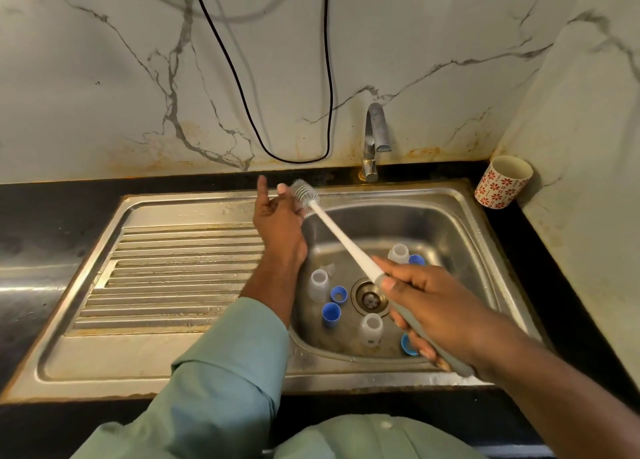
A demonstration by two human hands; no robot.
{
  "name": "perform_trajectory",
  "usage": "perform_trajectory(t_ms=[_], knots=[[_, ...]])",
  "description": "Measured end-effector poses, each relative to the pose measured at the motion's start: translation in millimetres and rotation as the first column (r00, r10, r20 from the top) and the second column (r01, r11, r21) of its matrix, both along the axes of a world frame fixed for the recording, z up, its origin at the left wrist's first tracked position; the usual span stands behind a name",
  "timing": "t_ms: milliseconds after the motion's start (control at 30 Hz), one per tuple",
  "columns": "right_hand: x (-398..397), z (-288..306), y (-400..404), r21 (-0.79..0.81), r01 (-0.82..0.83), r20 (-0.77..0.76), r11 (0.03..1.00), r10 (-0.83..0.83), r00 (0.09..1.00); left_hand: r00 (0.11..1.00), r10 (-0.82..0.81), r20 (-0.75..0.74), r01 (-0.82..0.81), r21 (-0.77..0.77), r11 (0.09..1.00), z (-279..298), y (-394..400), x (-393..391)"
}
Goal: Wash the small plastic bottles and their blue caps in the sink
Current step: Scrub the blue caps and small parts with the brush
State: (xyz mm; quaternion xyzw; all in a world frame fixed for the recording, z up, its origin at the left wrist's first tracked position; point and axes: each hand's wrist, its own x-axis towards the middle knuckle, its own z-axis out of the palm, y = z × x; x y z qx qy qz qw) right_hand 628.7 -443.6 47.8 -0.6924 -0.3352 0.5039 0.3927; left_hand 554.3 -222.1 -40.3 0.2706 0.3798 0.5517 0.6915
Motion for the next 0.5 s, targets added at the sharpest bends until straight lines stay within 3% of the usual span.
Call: perform_trajectory(t_ms=[133, 233, 367, 500], knots=[[1.5, -0.4, 5.1, 0.021, 0.039, 0.023, 0.999, -0.040, 0.999, 0.994, -0.087, -0.064, 0.089, 0.032, 0.996, 3.8, -5.0, 3.9], [2.5, 1.4, 2.7, 0.004, -0.011, 0.032, 1.000, 0.011, 0.999, 1.000, 0.018, 0.003, -0.018, -0.028, 0.999, 3.4, -2.4, 2.0], [5.6, -0.3, 5.7, 0.011, 0.008, 0.062, 1.000, -0.009, 0.998, 0.996, -0.093, -0.008, 0.092, -0.051, 0.994, 6.5, -6.2, 3.2], [1.1, -4.8, 0.8, -0.004, -0.056, 0.093, 0.998, 0.056, 0.994, 0.997, 0.062, 0.042, -0.056, -0.127, 0.990, 6.2, 0.8, -2.6]])
